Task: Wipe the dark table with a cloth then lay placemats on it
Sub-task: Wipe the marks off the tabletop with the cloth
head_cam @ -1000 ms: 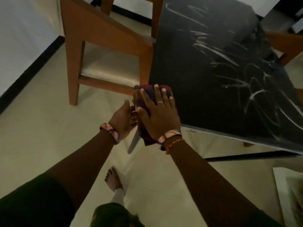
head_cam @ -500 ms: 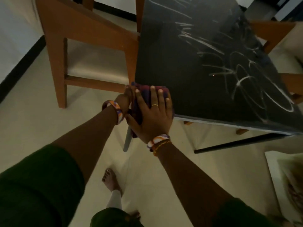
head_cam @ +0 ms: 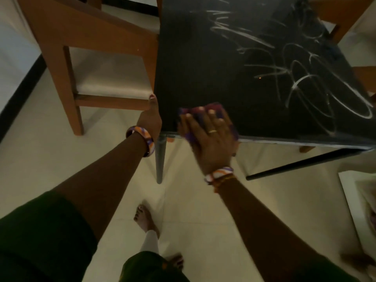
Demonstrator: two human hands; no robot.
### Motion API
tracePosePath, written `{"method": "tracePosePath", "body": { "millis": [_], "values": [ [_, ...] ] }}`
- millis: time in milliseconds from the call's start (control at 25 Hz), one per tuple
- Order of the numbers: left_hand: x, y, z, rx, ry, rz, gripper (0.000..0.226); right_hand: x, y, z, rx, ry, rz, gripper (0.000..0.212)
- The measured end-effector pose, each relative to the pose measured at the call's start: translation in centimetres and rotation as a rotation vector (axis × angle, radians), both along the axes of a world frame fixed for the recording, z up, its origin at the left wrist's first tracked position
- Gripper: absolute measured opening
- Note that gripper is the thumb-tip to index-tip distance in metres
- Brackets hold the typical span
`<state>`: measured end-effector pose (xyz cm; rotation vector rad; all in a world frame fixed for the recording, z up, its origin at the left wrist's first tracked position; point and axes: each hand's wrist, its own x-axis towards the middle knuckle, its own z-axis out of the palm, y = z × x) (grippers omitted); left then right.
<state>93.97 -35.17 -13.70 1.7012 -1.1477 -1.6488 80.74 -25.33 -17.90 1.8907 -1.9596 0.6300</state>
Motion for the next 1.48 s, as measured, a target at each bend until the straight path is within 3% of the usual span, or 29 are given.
{"method": "tracePosePath", "body": {
  "millis": [80,160,240,360,440,600,680,840,960,1000,1120,1200,1280,1360,1480],
  "values": [
    [0.0,-0.1,-0.1,-0.009,0.013,-0.004,0.048,2.4,-1.2,-0.1,0.012,-0.031,0.112,0.052],
    [0.3,-0.4,-0.3,0.025,0.023,0.002,0.048,-1.9,0.0,-0.1,0.022,0.079,0.099,0.053],
    [0.2,-0.2,0.3,0.038,0.020,-0.012,0.046,-9.0,2.7,0.1,0.043,0.139,-0.039,0.055],
    [-0.4,-0.2,0.6,0.034,0.041,-0.042,0.045,-15.1,6.1,1.5,0.187,0.042,-0.264,0.068],
    [-0.5,0.1,0.8,0.002,-0.001,-0.065,0.045,-12.0,5.4,1.4,0.094,0.002,-0.277,0.067],
    [0.1,0.1,0.5,0.011,0.029,0.019,0.054,1.1,-0.2,0.6,-0.011,-0.023,0.070,0.062],
    [0.1,0.2,0.6,0.021,0.042,-0.005,0.054,1.4,-0.9,1.0,0.008,-0.015,0.155,0.065],
    [0.3,0.2,0.8,0.023,0.024,0.007,0.043,-11.3,4.6,1.7,0.067,0.047,-0.142,0.059],
    [0.1,0.0,0.5,0.037,0.035,0.052,0.042,-16.6,7.5,2.8,0.202,-0.054,-0.408,0.064],
    [0.0,0.0,0.5,0.034,0.025,0.054,0.043,-15.3,7.1,2.6,0.151,-0.043,-0.399,0.060],
    [0.1,-0.2,0.4,0.029,-0.003,0.055,0.046,-5.8,2.9,1.1,0.002,-0.035,-0.112,0.048],
    [0.1,0.1,0.7,0.060,0.008,0.055,0.049,0.5,0.4,1.0,0.013,-0.092,0.072,0.057],
    [0.0,0.4,1.0,0.063,0.010,0.037,0.056,-0.2,0.2,1.1,0.045,-0.055,0.151,0.065],
    [0.0,0.6,1.4,0.044,-0.002,0.033,0.060,-6.5,2.5,1.2,0.089,-0.042,0.037,0.062],
    [-0.3,1.0,1.7,0.036,-0.006,0.037,0.060,-18.1,7.7,2.4,0.198,-0.050,-0.336,0.052]
  ]
}}
